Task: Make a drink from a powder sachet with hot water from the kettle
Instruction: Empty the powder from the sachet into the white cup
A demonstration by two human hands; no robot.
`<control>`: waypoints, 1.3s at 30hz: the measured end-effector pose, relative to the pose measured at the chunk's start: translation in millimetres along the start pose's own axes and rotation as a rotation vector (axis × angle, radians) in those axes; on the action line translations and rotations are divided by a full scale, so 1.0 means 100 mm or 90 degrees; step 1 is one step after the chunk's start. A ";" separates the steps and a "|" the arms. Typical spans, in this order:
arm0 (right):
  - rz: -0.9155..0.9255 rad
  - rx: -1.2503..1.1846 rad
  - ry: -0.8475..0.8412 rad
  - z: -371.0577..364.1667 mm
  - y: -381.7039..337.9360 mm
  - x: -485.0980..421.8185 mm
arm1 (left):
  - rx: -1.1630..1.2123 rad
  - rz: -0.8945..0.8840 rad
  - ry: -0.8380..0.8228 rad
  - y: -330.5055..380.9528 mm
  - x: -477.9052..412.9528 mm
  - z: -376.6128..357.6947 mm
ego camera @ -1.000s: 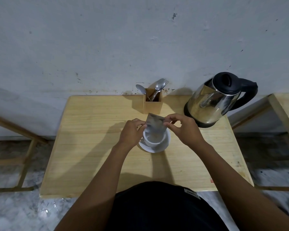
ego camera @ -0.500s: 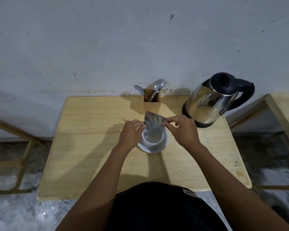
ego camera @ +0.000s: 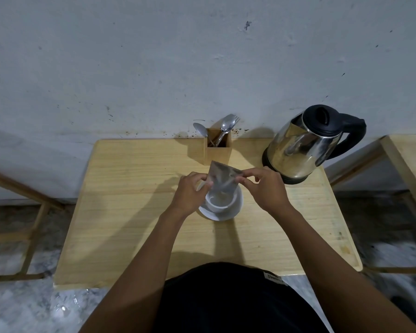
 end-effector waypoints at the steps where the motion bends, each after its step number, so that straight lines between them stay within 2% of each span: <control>1: -0.002 -0.003 -0.010 0.00 0.00 0.00 | 0.007 0.001 -0.007 -0.01 0.00 0.00; 16: -0.004 -0.007 -0.005 -0.03 -0.02 -0.02 | 0.007 0.012 0.020 0.16 0.00 -0.05; 27: -0.048 -0.019 0.006 -0.04 0.02 0.01 | 0.011 -0.057 0.049 0.24 0.02 0.05; 30: -0.047 -0.012 -0.031 -0.06 0.01 0.01 | 0.004 -0.058 0.047 0.22 0.02 0.04; 33: -0.075 -0.003 0.007 -0.02 0.05 0.00 | 0.010 -0.060 0.049 0.21 0.03 0.03; 35: -0.083 -0.011 -0.020 -0.05 0.05 0.01 | 0.002 -0.057 0.056 0.22 0.02 0.02; 39: -0.102 -0.044 -0.003 -0.06 0.11 -0.02 | 0.001 -0.049 0.064 0.23 0.03 0.02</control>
Point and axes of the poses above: each hand's wrist, its own x-axis away from the middle knuckle, its own z-axis out of the back of the hand, y = z × x, the point moved 4 cm from there along -x, towards the middle knuckle, and after that the axes turned 3 degrees about x, right-handed, at the moved point
